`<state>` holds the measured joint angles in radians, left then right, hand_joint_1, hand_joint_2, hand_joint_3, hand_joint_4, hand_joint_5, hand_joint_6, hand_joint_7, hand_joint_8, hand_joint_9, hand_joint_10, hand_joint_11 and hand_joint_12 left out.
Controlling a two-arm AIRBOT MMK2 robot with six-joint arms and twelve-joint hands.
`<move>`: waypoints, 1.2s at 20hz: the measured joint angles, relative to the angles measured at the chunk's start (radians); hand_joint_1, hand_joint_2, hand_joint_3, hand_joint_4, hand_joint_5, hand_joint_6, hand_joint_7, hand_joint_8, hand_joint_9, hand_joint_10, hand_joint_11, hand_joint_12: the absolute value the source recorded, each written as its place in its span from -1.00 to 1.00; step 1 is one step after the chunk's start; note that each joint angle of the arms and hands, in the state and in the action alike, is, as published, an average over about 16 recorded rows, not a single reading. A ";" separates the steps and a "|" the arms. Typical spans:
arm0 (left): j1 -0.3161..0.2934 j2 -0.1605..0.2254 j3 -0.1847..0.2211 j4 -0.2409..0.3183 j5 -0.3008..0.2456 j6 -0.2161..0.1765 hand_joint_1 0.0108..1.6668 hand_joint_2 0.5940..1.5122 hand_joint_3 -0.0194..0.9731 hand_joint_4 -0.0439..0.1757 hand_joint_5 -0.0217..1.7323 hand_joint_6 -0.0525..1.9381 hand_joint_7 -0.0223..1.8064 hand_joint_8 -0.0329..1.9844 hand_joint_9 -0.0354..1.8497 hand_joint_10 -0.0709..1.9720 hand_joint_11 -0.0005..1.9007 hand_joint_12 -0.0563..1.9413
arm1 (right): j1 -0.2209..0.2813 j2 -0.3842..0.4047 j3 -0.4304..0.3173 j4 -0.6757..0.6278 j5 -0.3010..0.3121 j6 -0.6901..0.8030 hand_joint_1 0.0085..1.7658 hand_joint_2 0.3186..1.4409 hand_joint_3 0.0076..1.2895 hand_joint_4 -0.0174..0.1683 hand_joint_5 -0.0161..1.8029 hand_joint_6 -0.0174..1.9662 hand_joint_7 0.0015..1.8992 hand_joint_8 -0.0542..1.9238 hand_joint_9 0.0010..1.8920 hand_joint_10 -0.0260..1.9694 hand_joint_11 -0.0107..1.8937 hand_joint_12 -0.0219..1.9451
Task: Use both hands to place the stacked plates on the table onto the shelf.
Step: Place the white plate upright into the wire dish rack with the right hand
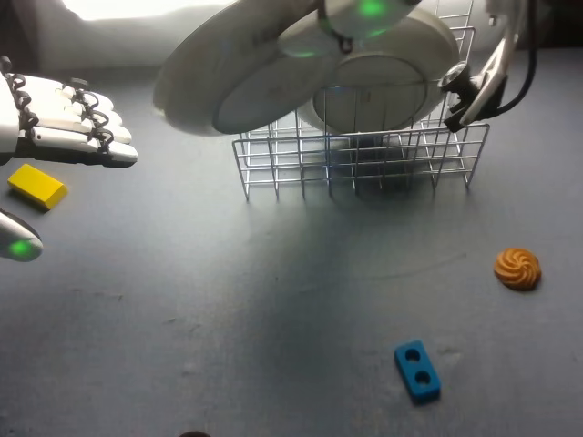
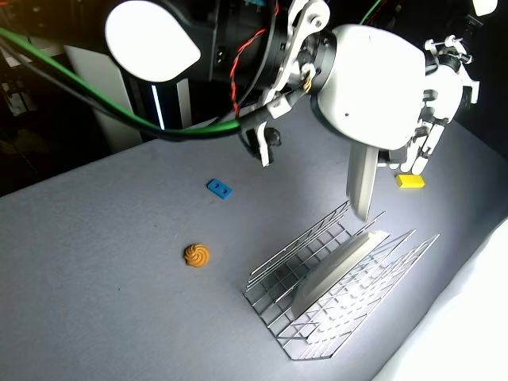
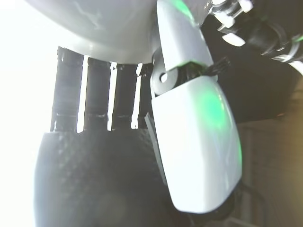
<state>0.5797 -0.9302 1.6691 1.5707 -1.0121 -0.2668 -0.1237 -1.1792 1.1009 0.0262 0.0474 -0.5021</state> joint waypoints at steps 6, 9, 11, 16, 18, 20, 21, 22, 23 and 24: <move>-0.002 0.000 0.000 0.004 0.000 0.000 -0.99 0.20 -0.92 -0.58 -0.95 -0.94 -0.94 -0.97 -0.94 -0.92 -0.98 -0.93 | -0.008 0.009 0.033 0.109 -0.016 -0.024 0.54 0.31 -0.99 -0.90 -0.05 -0.03 0.05 -0.02 -0.03 0.26 -0.16 0.36; -0.003 0.000 0.000 0.007 0.000 0.000 -0.99 0.19 -0.92 -0.59 -0.95 -0.94 -0.94 -0.97 -0.94 -0.92 -0.98 -0.93 | -0.012 0.009 0.050 0.154 -0.023 -0.032 0.53 0.31 -0.99 -0.90 -0.05 -0.03 0.05 -0.03 -0.03 0.26 -0.16 0.36; -0.004 0.000 0.000 0.008 0.000 0.000 -0.99 0.20 -0.92 -0.59 -0.95 -0.94 -0.93 -0.97 -0.94 -0.92 -0.98 -0.93 | -0.014 0.009 0.062 0.174 -0.026 -0.034 0.53 0.31 -0.99 -0.90 -0.05 -0.03 0.06 -0.03 -0.02 0.25 -0.16 0.36; -0.010 0.000 -0.002 0.014 0.000 0.000 -0.98 0.20 -0.92 -0.59 -0.95 -0.94 -0.93 -0.97 -0.93 -0.92 -0.98 -0.93 | -0.018 -0.001 0.102 0.210 -0.033 -0.037 0.53 0.31 -0.99 -0.91 -0.06 -0.03 0.05 -0.03 -0.02 0.25 -0.16 0.36; -0.011 0.000 -0.003 0.017 0.001 0.000 -0.98 0.20 -0.92 -0.59 -0.95 -0.94 -0.93 -0.97 -0.93 -0.92 -0.98 -0.93 | -0.020 -0.007 0.118 0.217 -0.037 -0.040 0.53 0.30 -0.99 -0.92 -0.07 -0.04 0.05 -0.03 -0.02 0.24 -0.16 0.36; -0.013 0.000 -0.005 0.019 0.001 0.000 -0.98 0.20 -0.92 -0.59 -0.95 -0.94 -0.93 -0.97 -0.93 -0.92 -0.98 -0.93 | -0.022 -0.013 0.134 0.222 -0.039 -0.044 0.53 0.30 -0.99 -0.93 -0.07 -0.04 0.06 -0.04 -0.01 0.24 -0.16 0.36; -0.014 0.000 -0.005 0.020 0.001 0.000 -0.98 0.20 -0.92 -0.59 -0.95 -0.94 -0.93 -0.97 -0.94 -0.92 -0.98 -0.93 | -0.025 -0.016 0.141 0.223 -0.040 -0.046 0.53 0.30 -0.99 -0.93 -0.07 -0.04 0.06 -0.05 -0.01 0.23 -0.15 0.35; -0.014 0.000 -0.006 0.021 0.001 0.000 -0.98 0.20 -0.93 -0.59 -0.95 -0.94 -0.94 -0.97 -0.94 -0.92 -0.98 -0.93 | -0.028 -0.019 0.148 0.224 -0.040 -0.049 0.53 0.29 -0.99 -0.93 -0.07 -0.05 0.06 -0.05 -0.01 0.23 -0.15 0.35; -0.015 0.000 -0.007 0.022 0.002 0.000 -0.98 0.20 -0.92 -0.59 -0.95 -0.94 -0.94 -0.97 -0.94 -0.92 -0.98 -0.93 | -0.031 -0.022 0.155 0.224 -0.040 -0.052 0.53 0.29 -0.99 -0.94 -0.07 -0.05 0.06 -0.05 0.00 0.23 -0.15 0.34; -0.016 0.000 -0.008 0.024 0.002 0.000 -0.98 0.20 -0.92 -0.59 -0.95 -0.94 -0.94 -0.97 -0.94 -0.92 -0.98 -0.93 | -0.036 -0.026 0.162 0.224 -0.041 -0.056 0.53 0.29 -1.00 -0.94 -0.06 -0.05 0.06 -0.05 0.00 0.23 -0.15 0.34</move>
<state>0.5632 -0.9302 1.6615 1.5944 -1.0104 -0.2668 -0.1593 -1.2049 1.2630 0.2507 0.0068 -0.5577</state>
